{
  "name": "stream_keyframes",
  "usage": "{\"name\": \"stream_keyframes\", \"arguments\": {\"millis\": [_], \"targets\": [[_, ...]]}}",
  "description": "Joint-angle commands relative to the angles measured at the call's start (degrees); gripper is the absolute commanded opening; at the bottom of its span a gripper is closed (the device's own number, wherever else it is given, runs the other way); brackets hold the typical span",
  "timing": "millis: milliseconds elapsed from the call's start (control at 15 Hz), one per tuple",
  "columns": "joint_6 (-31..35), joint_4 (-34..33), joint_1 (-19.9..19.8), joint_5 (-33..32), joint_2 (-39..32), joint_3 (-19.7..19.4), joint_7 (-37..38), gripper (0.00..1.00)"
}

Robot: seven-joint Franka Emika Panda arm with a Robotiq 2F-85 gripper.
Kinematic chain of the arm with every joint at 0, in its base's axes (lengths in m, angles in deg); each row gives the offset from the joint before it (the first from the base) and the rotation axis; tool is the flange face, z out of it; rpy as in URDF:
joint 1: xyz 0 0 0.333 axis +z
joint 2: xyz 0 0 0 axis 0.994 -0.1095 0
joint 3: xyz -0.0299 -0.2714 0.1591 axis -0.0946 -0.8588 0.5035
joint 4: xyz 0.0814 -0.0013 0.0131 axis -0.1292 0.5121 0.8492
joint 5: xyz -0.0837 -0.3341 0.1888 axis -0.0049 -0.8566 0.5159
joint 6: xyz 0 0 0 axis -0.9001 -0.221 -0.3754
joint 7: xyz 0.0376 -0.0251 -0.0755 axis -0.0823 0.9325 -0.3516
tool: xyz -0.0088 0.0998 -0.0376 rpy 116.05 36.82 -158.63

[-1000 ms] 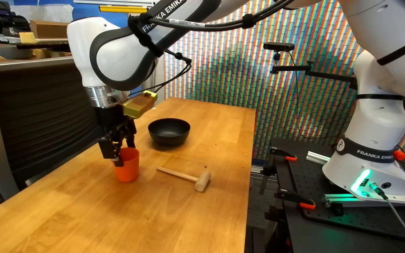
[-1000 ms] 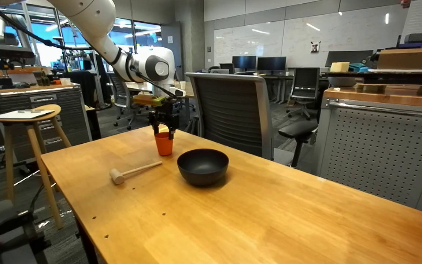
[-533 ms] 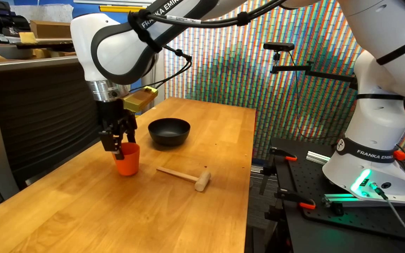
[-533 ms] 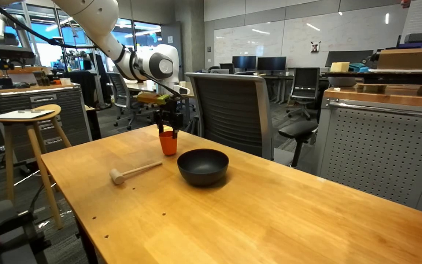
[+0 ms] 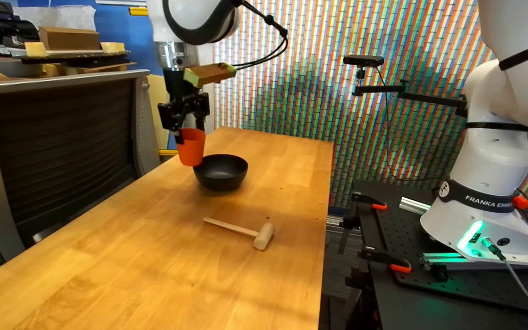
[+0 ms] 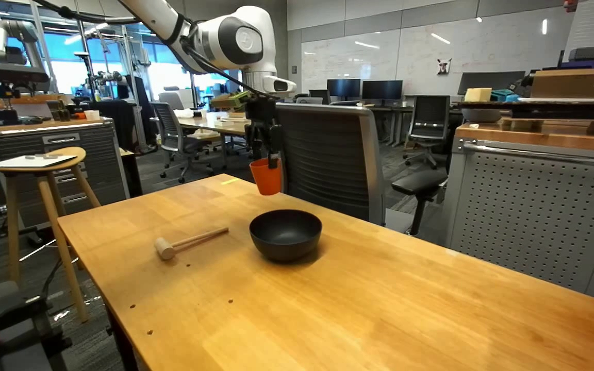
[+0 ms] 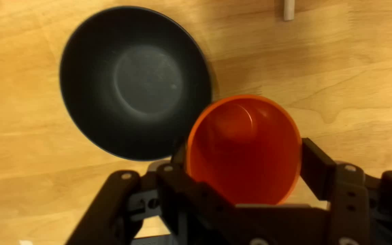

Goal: Put the orange cup in the black bowl

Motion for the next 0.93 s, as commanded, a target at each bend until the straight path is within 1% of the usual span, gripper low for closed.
{"name": "stream_keyframes", "arguments": {"millis": [0, 133, 400, 533, 733, 800, 867], "targets": [[1.95, 10.02, -2.16, 1.47, 6.35, -1.2, 5.79, 0.55], [2.72, 11.72, -3.79, 2.71, 5.86, -1.35, 6.35, 0.55], [5.82, 12.92, -5.86, 4.3, 2.52, -1.5, 5.93, 0.55], [7.8, 13.32, -6.37, 4.28, 1.37, -1.67, 5.57, 0.55], [9.03, 12.41, -6.12, 2.87, -0.25, -2.33, 5.56, 0.55], [9.32, 12.37, -6.18, 3.11, -0.33, -2.25, 5.18, 0.91], [9.72, 12.58, -6.17, 3.21, -0.23, -2.17, 4.88, 0.95]]}}
